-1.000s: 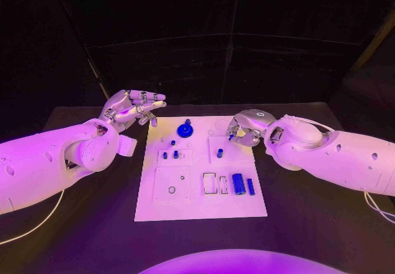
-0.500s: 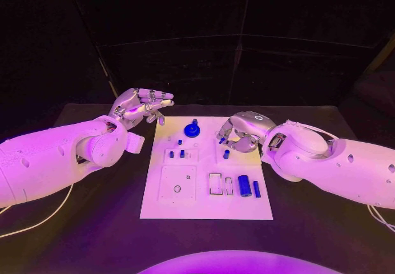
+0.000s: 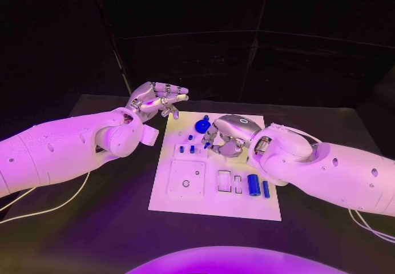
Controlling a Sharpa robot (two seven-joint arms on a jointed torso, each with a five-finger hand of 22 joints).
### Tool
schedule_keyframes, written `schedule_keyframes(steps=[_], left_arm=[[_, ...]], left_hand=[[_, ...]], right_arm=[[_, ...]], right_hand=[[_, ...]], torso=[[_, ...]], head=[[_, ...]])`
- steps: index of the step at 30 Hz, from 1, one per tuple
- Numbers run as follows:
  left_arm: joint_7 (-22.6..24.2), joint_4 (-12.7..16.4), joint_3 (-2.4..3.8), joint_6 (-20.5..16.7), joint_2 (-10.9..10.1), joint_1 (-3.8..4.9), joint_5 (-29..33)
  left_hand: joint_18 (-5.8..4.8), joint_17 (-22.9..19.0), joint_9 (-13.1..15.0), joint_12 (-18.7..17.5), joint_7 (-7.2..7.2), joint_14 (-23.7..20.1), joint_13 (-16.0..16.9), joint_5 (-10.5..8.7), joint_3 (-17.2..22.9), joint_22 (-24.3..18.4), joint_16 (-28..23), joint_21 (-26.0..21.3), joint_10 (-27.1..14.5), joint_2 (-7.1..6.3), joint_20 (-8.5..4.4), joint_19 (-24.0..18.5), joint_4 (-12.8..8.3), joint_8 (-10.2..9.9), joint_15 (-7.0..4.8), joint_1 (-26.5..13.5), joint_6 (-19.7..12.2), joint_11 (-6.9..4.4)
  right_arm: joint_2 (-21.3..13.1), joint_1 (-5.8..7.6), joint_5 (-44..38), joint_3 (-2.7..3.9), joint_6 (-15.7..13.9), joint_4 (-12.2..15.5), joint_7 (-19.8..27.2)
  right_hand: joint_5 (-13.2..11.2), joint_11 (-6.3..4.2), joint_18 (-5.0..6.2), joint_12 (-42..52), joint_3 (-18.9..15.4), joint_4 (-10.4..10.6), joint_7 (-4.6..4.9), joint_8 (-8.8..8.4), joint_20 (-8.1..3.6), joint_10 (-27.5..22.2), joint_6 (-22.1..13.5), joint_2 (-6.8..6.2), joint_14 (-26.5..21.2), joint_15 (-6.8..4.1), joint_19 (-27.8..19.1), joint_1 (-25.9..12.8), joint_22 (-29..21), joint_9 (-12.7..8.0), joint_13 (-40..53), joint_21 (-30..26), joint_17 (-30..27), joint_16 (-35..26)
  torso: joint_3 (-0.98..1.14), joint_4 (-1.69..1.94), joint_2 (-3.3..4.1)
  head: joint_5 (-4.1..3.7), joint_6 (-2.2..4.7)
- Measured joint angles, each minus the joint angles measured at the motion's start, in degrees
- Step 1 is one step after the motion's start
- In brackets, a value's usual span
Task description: Assemble the parts on the task board
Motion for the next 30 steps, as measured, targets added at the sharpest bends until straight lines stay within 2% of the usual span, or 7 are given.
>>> schedule_keyframes(steps=[5,10,13,19,30], left_arm=[[0.0,-0.11,0.0,-0.07,0.17,-0.02,0.24],[0.0,-0.19,-0.01,-0.15,0.41,-0.02,0.35],[0.0,-0.25,-0.01,-0.17,0.52,-0.02,0.4],[0.0,-0.38,-0.01,-0.2,0.7,-0.02,0.48],[0.0,-0.45,0.0,-0.22,0.79,-0.02,0.54]], left_hand=[[0.0,-0.05,-0.06,0.0,0.0,0.0,0.0,0.0,0.0,0.0,0.0,-0.22,0.0,0.0,0.0,0.0,0.0,0.0,0.0,0.0,0.0,0.0],[0.0,-0.12,-0.06,0.0,0.0,0.0,0.0,0.0,0.0,-0.08,0.0,-0.22,0.0,0.0,0.0,0.0,0.0,0.0,0.0,0.0,0.0,0.0],[0.0,-0.12,-0.06,0.0,0.0,0.0,0.0,0.0,0.0,-0.08,0.0,-0.21,0.0,0.0,0.0,0.0,0.0,0.0,0.0,0.0,0.0,0.0],[0.0,-0.17,-0.06,0.0,0.0,0.0,0.0,0.0,-0.17,-0.13,0.0,-0.21,0.0,0.0,0.0,0.0,-0.17,0.0,0.0,0.0,0.0,0.0],[0.0,-0.17,-0.05,0.0,0.0,0.0,0.0,0.0,-0.17,-0.13,0.0,-0.21,0.0,0.0,0.0,0.0,-0.17,0.0,0.0,0.0,0.0,0.0]], right_arm=[[2.02,-1.42,0.39,-0.28,1.37,-1.26,0.51],[3.25,-1.98,0.47,-1.34,2.57,-2.15,0.8],[3.85,-2.18,0.47,-1.6,3.27,-2.64,0.92],[4.4,-2.61,0.39,-1.79,4.31,-3.21,1.07],[5.06,-3.22,0.19,-2.17,5.98,-3.32,1.31]], right_hand=[[0.0,0.0,0.0,0.0,0.0,0.0,0.0,0.0,0.0,0.0,0.0,0.0,0.0,0.0,0.0,0.0,0.0,-0.01,-0.01,0.0,0.0,0.0],[0.0,0.0,0.0,0.0,0.0,0.0,0.0,0.0,0.0,0.0,-0.01,0.0,0.0,0.0,0.0,0.0,0.0,-0.03,-0.01,0.0,0.03,0.21],[0.0,0.0,0.0,0.0,0.0,0.0,-0.01,0.0,0.0,0.0,-0.01,-0.23,0.0,0.0,0.0,-0.23,0.0,-0.03,-0.01,0.0,0.12,0.21],[0.0,0.0,0.0,0.0,0.0,0.0,-0.01,0.0,0.0,0.0,-0.01,-0.23,0.0,0.0,0.0,-0.23,0.01,-0.04,-0.07,0.0,0.18,0.21],[0.0,0.0,0.0,0.01,0.0,0.0,0.0,0.0,0.0,-0.01,0.0,-0.46,0.0,0.0,0.0,-0.46,-0.08,-0.04,-0.13,0.0,0.18,0.21]], torso=[[0.03,-0.07,0.0],[0.07,-0.1,-0.03],[0.07,-0.1,-0.03],[0.1,-0.13,-0.03],[0.1,-0.15,-0.03]], head=[[0.8,-0.34],[1.38,-0.62],[1.61,-0.78],[2.1,-0.99],[2.31,-1.44]])
